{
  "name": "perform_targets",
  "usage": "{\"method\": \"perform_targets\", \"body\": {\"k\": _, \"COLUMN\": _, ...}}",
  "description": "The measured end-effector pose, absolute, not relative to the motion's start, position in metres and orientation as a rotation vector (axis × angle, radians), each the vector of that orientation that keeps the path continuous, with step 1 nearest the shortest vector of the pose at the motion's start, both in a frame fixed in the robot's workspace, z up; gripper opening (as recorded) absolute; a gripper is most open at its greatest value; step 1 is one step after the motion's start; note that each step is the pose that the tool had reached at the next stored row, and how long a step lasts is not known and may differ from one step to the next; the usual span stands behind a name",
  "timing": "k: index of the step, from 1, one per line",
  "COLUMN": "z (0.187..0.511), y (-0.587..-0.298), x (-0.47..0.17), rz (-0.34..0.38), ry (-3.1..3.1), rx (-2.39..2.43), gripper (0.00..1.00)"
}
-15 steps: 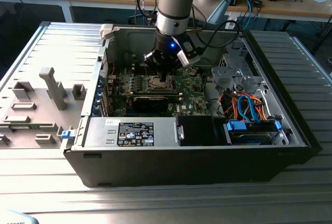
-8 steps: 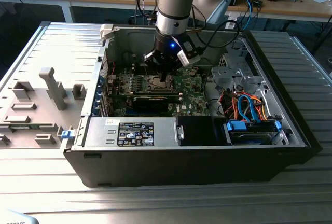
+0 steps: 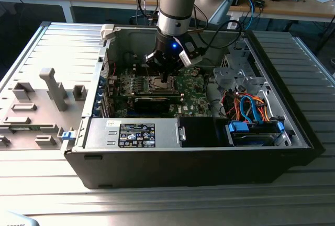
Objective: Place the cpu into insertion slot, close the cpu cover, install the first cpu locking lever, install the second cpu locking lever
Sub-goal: 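Install the first cpu locking lever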
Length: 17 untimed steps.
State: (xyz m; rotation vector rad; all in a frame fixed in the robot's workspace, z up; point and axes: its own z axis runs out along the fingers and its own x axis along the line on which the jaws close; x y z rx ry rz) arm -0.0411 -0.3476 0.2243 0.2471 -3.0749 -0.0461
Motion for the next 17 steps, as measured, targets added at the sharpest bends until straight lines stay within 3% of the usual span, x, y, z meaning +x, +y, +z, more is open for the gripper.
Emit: {"method": "perform_targets", "body": {"k": 17, "z": 0.2243, "y": -0.3476, "x": -0.0411, "rz": -0.045, "ry": -3.072, "rx": 0.274, "gripper": 0.11}}
